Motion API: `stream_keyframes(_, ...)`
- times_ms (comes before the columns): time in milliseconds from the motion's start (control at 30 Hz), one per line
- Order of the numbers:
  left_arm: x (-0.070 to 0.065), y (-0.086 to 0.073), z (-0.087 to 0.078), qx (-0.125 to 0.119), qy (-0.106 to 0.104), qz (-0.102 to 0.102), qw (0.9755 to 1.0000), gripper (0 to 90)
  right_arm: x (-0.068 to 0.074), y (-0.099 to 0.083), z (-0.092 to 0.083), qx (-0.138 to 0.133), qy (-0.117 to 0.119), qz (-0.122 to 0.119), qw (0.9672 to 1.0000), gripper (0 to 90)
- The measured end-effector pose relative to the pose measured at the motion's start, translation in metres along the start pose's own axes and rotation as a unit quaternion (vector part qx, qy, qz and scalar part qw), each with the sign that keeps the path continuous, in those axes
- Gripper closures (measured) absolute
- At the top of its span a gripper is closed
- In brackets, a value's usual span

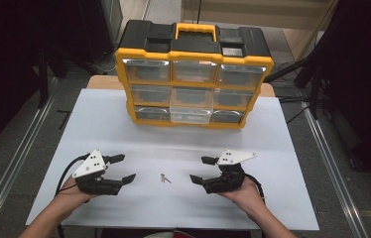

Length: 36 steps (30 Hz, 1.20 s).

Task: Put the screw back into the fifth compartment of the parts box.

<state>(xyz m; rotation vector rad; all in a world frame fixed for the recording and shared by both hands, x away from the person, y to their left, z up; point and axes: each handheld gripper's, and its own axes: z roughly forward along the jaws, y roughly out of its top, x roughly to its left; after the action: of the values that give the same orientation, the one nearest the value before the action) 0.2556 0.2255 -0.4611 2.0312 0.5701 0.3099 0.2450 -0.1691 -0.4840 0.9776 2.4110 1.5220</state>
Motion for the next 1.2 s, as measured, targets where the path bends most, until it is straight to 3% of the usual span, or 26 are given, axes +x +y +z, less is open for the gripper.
stream_keyframes(533,0.001,0.001,0.0,-0.006,-0.012,-0.02,0.9997,25.6,0.009,0.001,0.017,0.014,0.027,-0.006,0.9995,25.4)
stream_keyframes(633,0.002,0.001,0.0,-0.002,0.002,-0.028,0.9996,25.6,0.01,0.002,0.019,0.014,0.028,-0.009,0.9995,25.8)
stream_keyframes(733,0.003,0.001,0.0,-0.001,-0.001,-0.034,0.9994,25.6,0.012,0.002,0.021,0.019,0.028,-0.01,0.9994,25.8)
stream_keyframes(900,0.002,0.002,0.001,-0.005,0.012,-0.033,0.9994,25.7,0.014,0.002,0.025,0.023,0.033,-0.012,0.9991,26.2)
stream_keyframes(1200,0.002,0.001,0.001,-0.006,0.013,-0.031,0.9994,25.6,0.019,0.002,0.036,0.029,0.037,-0.018,0.9988,26.4)
